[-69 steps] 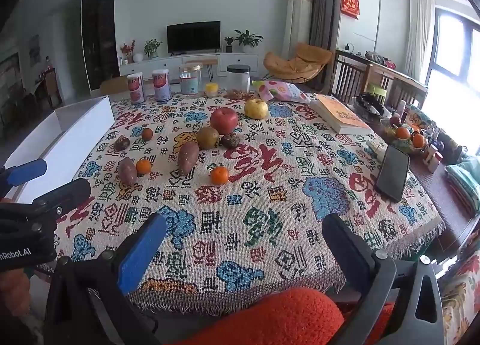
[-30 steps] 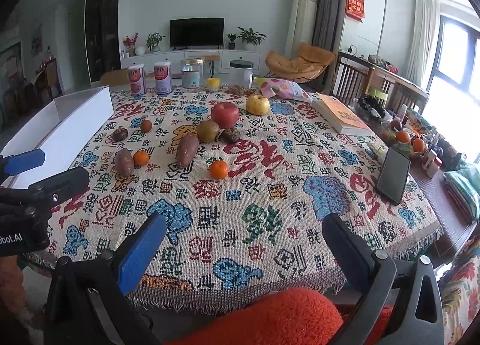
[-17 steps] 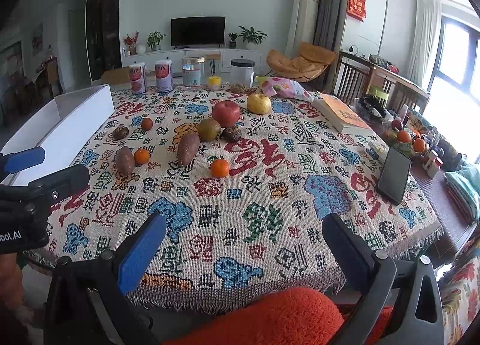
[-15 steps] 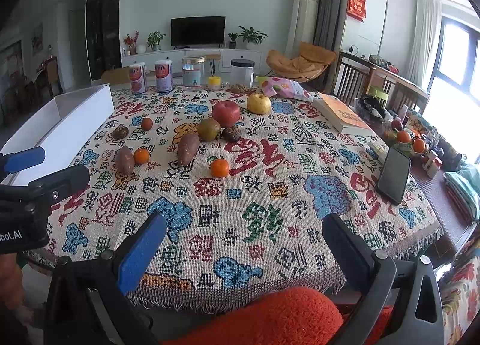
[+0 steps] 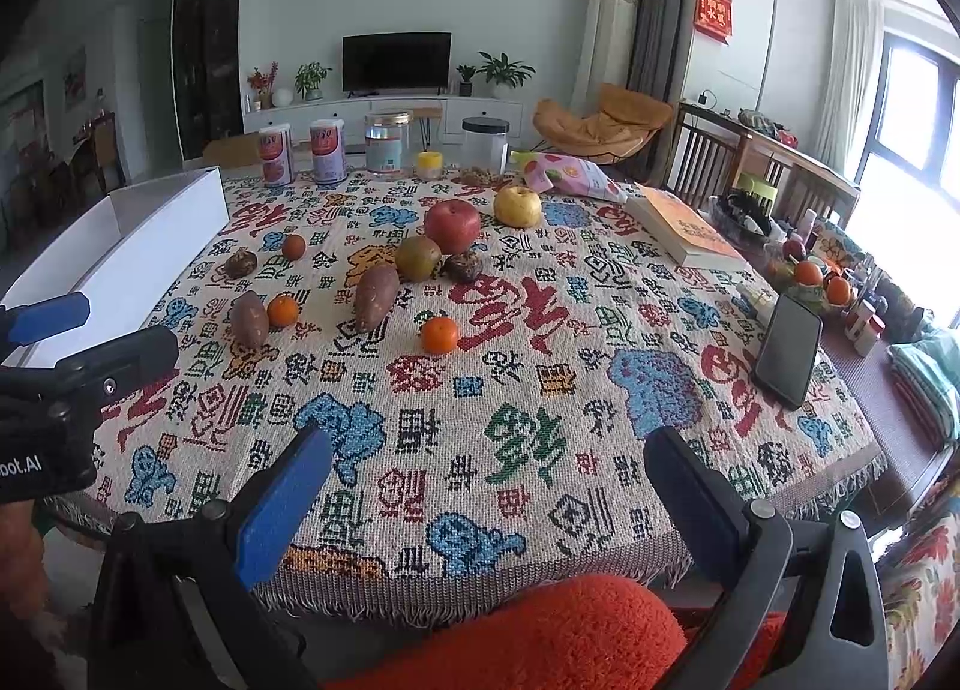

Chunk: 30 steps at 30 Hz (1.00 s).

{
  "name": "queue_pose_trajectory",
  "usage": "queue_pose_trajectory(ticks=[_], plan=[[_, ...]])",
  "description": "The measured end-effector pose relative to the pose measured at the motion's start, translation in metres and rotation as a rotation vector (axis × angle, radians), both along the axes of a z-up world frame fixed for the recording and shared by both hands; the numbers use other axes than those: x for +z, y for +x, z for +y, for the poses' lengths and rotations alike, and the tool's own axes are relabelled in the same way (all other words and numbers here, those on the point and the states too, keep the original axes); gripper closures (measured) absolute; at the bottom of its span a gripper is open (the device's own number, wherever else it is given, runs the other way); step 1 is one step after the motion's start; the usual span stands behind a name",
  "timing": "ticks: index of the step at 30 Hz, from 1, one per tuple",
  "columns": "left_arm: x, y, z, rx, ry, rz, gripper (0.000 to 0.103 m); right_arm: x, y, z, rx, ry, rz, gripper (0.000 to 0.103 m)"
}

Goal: Organize fruits

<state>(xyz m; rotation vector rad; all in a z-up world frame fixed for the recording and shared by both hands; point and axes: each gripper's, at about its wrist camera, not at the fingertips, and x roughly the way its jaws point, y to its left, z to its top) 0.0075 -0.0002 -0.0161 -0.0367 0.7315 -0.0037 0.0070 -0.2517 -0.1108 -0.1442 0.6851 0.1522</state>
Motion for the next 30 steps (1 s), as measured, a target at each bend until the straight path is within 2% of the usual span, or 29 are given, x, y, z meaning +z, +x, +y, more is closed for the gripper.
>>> queue_pose_trajectory(ticks=[30], plan=[[-0.0008, 0.0, 0.0014, 0.001, -0.002, 0.004, 0.001, -0.0013, 0.0006, 0.0011, 0.003, -0.011, 0.001, 0.0]])
